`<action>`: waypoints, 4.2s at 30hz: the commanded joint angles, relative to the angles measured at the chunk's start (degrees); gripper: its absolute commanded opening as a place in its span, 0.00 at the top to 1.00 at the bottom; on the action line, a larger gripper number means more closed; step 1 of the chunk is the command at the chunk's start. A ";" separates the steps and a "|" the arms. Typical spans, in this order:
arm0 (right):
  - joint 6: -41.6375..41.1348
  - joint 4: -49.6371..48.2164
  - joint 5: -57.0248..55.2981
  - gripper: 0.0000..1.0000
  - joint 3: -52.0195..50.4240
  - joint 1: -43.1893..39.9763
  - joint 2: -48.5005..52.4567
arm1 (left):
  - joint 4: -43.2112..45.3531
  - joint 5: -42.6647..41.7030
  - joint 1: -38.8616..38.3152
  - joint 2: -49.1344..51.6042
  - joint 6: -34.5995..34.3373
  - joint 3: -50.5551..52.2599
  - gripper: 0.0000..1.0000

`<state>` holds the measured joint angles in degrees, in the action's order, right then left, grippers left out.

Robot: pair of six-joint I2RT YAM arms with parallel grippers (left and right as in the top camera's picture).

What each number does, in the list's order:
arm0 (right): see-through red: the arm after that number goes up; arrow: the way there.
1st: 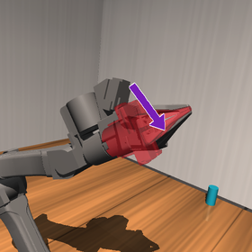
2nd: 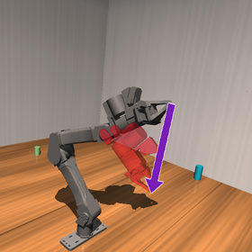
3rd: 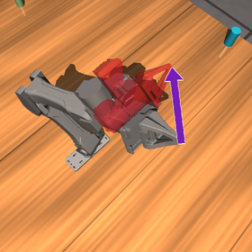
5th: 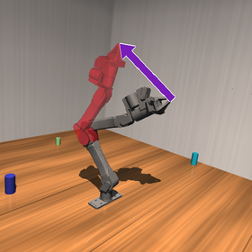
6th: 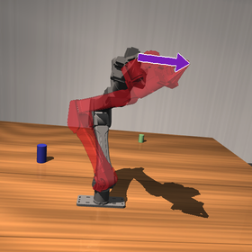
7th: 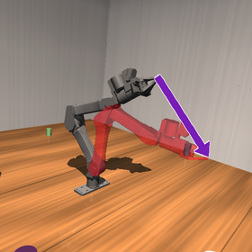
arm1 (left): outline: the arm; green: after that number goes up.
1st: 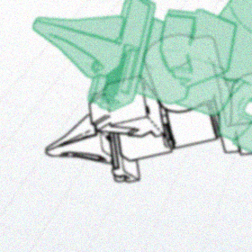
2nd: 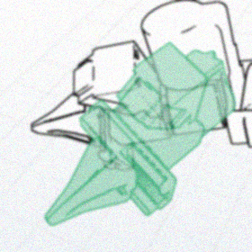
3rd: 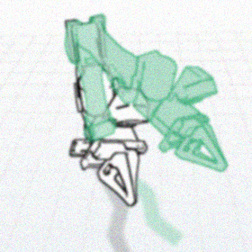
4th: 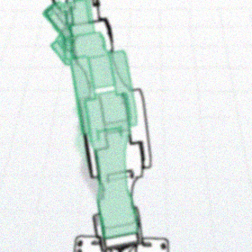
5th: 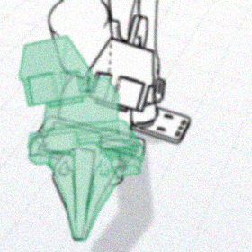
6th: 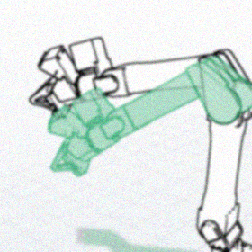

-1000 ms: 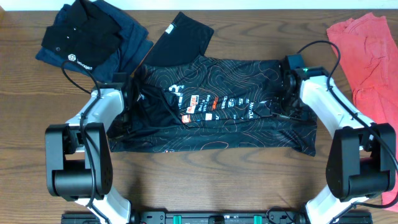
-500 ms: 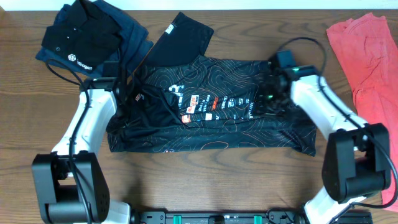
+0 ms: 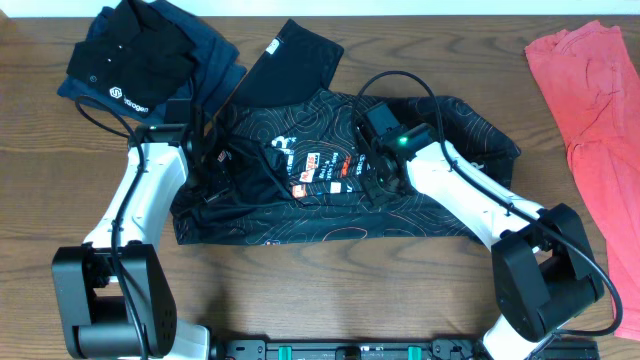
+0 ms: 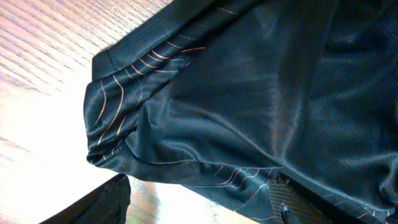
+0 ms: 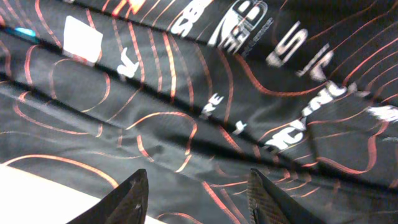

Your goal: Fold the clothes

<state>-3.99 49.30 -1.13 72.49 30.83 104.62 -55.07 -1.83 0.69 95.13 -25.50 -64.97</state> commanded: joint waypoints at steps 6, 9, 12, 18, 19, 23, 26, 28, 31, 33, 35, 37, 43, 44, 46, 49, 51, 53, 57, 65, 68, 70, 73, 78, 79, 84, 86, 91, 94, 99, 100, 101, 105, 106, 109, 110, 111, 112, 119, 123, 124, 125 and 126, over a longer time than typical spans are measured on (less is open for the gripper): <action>10.54 -1.53 -2.99 0.48 0.90 0.37 2.45 | -0.17 -0.52 0.15 0.24 -0.04 -0.13 0.26; 11.10 -0.96 -1.25 0.48 0.90 0.37 3.13 | -0.15 -0.52 0.15 0.24 -0.04 -0.13 0.26; 11.39 -0.15 -0.35 0.48 0.87 0.37 4.33 | -0.15 -0.52 0.15 0.24 -0.04 -0.13 0.25; 11.39 -0.46 -0.26 0.50 0.83 0.39 5.70 | -0.17 -0.52 0.15 0.22 -0.04 -0.13 0.26; 11.39 -0.46 0.02 0.51 0.83 0.37 5.92 | -0.15 -0.52 0.15 0.24 -0.04 -0.13 0.26; 11.39 -0.22 0.09 0.55 0.72 0.39 6.67 | -0.13 -0.50 0.15 0.24 -0.04 -0.13 0.25; 11.34 -0.22 0.11 0.62 0.72 0.37 7.08 | -0.13 -0.50 0.15 0.24 -0.04 -0.13 0.25; 11.34 -0.26 0.17 0.66 0.57 0.39 7.08 | -0.11 -0.50 0.15 0.24 -0.04 -0.13 0.25; 11.37 -0.24 0.48 0.66 0.50 0.37 7.08 | -0.11 -0.50 0.15 0.24 -0.04 -0.13 0.25; 11.37 -0.26 0.50 0.65 0.42 0.39 7.08 | -0.11 -0.50 0.15 0.24 -0.02 -0.13 0.25; 11.37 -0.28 0.50 0.65 0.35 0.37 7.08 | -0.09 -0.50 0.15 0.24 -0.02 -0.13 0.25; 11.39 -0.46 0.52 0.64 0.22 0.37 7.08 | 0.00 -0.50 0.15 0.22 -0.02 -0.13 0.25; 11.39 -1.60 1.40 0.63 -1.18 0.39 7.08 | 0.02 -0.50 0.15 0.24 -0.02 -0.13 0.25; 11.39 -1.81 1.38 0.62 -1.38 0.37 7.08 | 0.02 -0.50 0.15 0.24 -0.02 -0.13 0.25; 11.39 -1.99 1.38 0.62 -1.46 0.37 7.08 | 0.02 -0.50 0.15 0.24 -0.04 -0.13 0.25; 11.39 -2.21 1.40 0.62 -1.46 0.37 7.08 | -0.11 -0.50 0.15 0.24 -0.02 -0.13 0.25; 11.39 -2.21 1.40 0.61 -1.49 0.37 7.08 | -0.17 -0.50 0.15 0.24 -0.02 -0.13 0.25; 11.39 -2.21 1.40 0.61 -1.64 0.37 7.08 | -0.20 -0.50 0.15 0.24 -0.04 -0.13 0.25; 11.37 -2.23 1.40 0.64 -1.73 0.37 7.08 | -0.17 -0.50 0.15 0.24 -0.04 -0.13 0.25; 11.34 -2.27 1.79 0.72 -2.01 0.42 7.08 | -0.42 -0.50 0.15 0.22 -0.02 -0.13 0.25; 11.34 -2.29 1.81 0.75 -2.16 0.42 7.08 | -0.44 -0.50 0.15 0.24 -0.02 -0.13 0.25; 11.34 -2.25 1.79 0.79 -2.16 0.42 7.08 | -0.44 -0.50 0.15 0.24 -0.02 -0.13 0.25; 11.34 -2.23 1.79 0.90 -2.19 0.42 7.08 | -0.46 -0.50 0.15 0.24 -0.02 -0.13 0.25; 11.30 -2.38 1.79 0.99 -2.19 0.42 7.08 | -0.66 -0.50 0.15 0.24 -0.02 -0.13 0.25; 11.30 -2.43 1.79 0.99 -2.19 0.42 7.08 | -0.63 -0.50 0.15 0.24 -0.02 -0.13 0.25; 9.62 -3.50 1.53 0.99 -2.16 0.31 7.08 | -0.61 -0.50 0.15 0.24 -0.02 -0.07 0.25; 8.68 -4.04 1.31 0.99 -2.03 0.26 7.08 | -0.61 -0.50 0.15 0.24 -0.02 0.04 0.25; 5.64 -4.81 -0.13 0.99 -1.05 -0.33 7.04 | -0.59 -0.48 0.15 0.24 -0.02 0.09 0.25; 3.76 -4.81 -2.64 0.99 -0.39 -0.94 7.04 | -0.57 -0.48 0.15 0.24 -0.02 0.15 0.25; 0.11 -4.94 -8.33 0.99 -0.35 -1.99 7.04 | -0.57 -0.48 0.15 0.24 -0.02 0.15 0.25; -0.44 -4.94 -9.20 0.99 -0.35 -2.19 7.04 | -0.55 -0.46 0.15 0.24 -0.02 0.15 0.25; -0.85 -4.94 -9.88 0.99 -0.35 -2.38 7.04 | -0.48 -0.48 0.15 0.24 -0.02 0.15 0.25; -1.77 -4.94 -10.91 0.81 -0.35 -2.91 7.04 | -0.15 -0.48 0.15 0.24 -0.02 0.15 0.25; -1.77 -4.96 -10.91 0.75 -0.35 -2.91 7.04 | -0.11 -0.48 0.15 0.24 -0.04 0.15 0.25; -1.81 -4.96 -10.91 0.56 -0.33 -2.91 7.04 | 0.28 -0.48 0.15 0.24 -0.04 0.15 0.25; -2.32 -4.94 -11.10 0.53 -0.26 -2.91 7.04 | 0.48 -0.48 0.15 0.24 -0.04 0.15 0.25; -3.26 -4.72 -11.65 0.51 -0.15 -2.91 7.04 | 0.55 -0.48 0.15 0.24 -0.04 0.15 0.25; -4.98 -4.02 -12.79 0.51 0.20 -2.91 7.02 | 0.74 -0.50 0.15 0.24 -0.04 0.15 0.25; -10.51 3.65 -13.42 0.50 5.35 -2.91 6.29 | 0.52 -5.14 -0.17 0.22 3.50 0.13 0.44; -11.21 7.85 -7.10 0.50 9.20 -2.91 6.23 | 0.48 -11.19 -2.38 0.22 8.48 0.13 0.52; -11.21 8.33 -4.00 0.50 9.70 -2.91 6.23 | 0.46 -11.69 -3.56 0.22 9.03 0.13 0.55; -11.17 8.55 -0.90 0.52 9.90 -2.91 6.23 | 0.48 -11.69 -4.76 0.22 9.07 0.13 0.60; -11.04 8.70 1.92 0.55 9.90 -2.91 6.23 | 0.50 -11.69 -6.01 0.22 9.05 0.13 0.66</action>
<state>-13.34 57.39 -8.14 81.10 28.29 110.96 -54.13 -10.09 -2.44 95.13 -19.81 -64.97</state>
